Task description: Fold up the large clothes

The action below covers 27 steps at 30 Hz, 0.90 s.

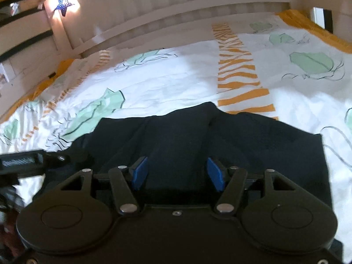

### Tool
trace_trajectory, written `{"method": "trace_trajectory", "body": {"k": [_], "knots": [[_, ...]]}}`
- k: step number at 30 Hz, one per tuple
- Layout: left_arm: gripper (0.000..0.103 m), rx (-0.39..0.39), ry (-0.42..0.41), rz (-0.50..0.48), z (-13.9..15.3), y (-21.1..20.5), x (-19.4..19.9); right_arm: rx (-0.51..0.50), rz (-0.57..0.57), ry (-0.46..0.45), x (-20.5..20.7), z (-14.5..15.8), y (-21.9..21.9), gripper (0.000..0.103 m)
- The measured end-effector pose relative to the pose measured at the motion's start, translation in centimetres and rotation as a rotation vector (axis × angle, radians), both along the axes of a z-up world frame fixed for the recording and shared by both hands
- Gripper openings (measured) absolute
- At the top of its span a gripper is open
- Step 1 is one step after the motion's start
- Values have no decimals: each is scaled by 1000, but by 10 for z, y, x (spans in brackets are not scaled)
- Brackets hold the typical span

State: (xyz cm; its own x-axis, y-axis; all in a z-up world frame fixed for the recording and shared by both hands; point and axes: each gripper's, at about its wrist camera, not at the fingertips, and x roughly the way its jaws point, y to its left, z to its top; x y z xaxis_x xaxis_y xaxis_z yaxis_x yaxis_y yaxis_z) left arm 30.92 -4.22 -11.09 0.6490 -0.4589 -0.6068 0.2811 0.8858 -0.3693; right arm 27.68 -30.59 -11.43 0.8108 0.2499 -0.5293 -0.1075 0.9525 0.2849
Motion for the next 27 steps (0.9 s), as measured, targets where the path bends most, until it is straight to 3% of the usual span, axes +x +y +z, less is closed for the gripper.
{"method": "trace_trajectory", "body": {"k": [1, 2, 4, 8, 10, 13, 14, 15, 17, 20, 22, 26, 27], "knots": [[39, 18, 0, -11, -3, -2, 2, -16, 12, 5, 0, -1, 2, 35], [26, 69, -15, -13, -5, -4, 1, -38, 11, 5, 0, -1, 3, 11], [23, 156, -39, -10, -10, -4, 0, -66, -23, 0, -1, -2, 1, 11], [25, 133, -29, -22, -21, 7, 1, 19, -86, 51, 3, -18, -24, 8], [25, 146, -44, -28, -19, 6, -3, -6, -82, 38, 1, -20, -21, 9], [35, 132, -37, -37, -12, 7, -6, 6, -71, 29, -1, -16, -20, 26], [46, 121, -31, -36, -8, 9, -8, 18, -73, 24, -4, -13, -21, 43], [66, 122, -37, -31, -3, 10, -13, 19, -73, 11, -8, -9, -22, 51], [79, 154, -95, -18, 8, 8, -26, -11, -61, -37, -20, 2, -17, 68], [79, 201, -187, -57, 21, -2, -48, -94, -27, -118, -35, 19, 0, 69], [80, 226, -205, -102, 20, -11, -59, -127, 12, -146, -43, 24, 12, 73], [82, 329, -144, -149, -11, -26, -71, -237, 73, -65, -52, 3, 39, 74], [85, 321, -117, -138, -20, -24, -70, -271, 79, -22, -52, -9, 45, 74]]}}
